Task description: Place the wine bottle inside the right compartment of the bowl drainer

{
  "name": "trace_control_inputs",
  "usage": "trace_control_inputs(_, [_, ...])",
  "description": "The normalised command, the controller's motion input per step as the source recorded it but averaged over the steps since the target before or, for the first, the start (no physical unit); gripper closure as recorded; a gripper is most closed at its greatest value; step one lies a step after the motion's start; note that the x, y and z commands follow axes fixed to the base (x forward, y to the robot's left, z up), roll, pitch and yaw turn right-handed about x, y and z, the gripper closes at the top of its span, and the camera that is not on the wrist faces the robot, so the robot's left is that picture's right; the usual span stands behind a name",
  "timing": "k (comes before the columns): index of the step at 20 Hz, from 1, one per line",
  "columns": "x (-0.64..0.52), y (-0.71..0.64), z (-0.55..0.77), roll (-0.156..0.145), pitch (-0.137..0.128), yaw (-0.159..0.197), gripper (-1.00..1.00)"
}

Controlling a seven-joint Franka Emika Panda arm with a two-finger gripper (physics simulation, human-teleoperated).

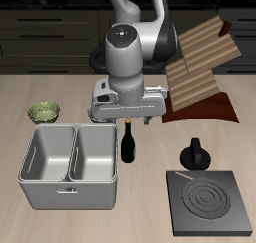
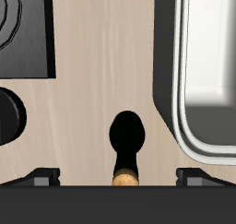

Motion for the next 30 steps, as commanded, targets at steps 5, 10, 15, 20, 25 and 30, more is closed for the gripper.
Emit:
trace_control_inputs(5, [0.02, -0.06, -0.15, -0.014, 0.021, -0.003, -1.0])
trace_control_inputs(10, [-0.02, -0.04, -0.11, 0.012, 0.013, 0.013, 1.0])
trace_control_inputs(15, [-0.02, -0.05, 0.0, -0.001, 0.001, -0.006, 1.0])
trace_control_inputs(20, [-0.02, -0.07, 0.06, -0.001, -0.013, 0.003, 1.0])
trace_control_inputs(25, [-0.03, -0.04, 0.07, 0.003, -0.012, 0.006, 1.0])
trace_control_inputs(30, [-0.21, 0.03, 0.3, 0.022, -0.024, 0.024, 1.0])
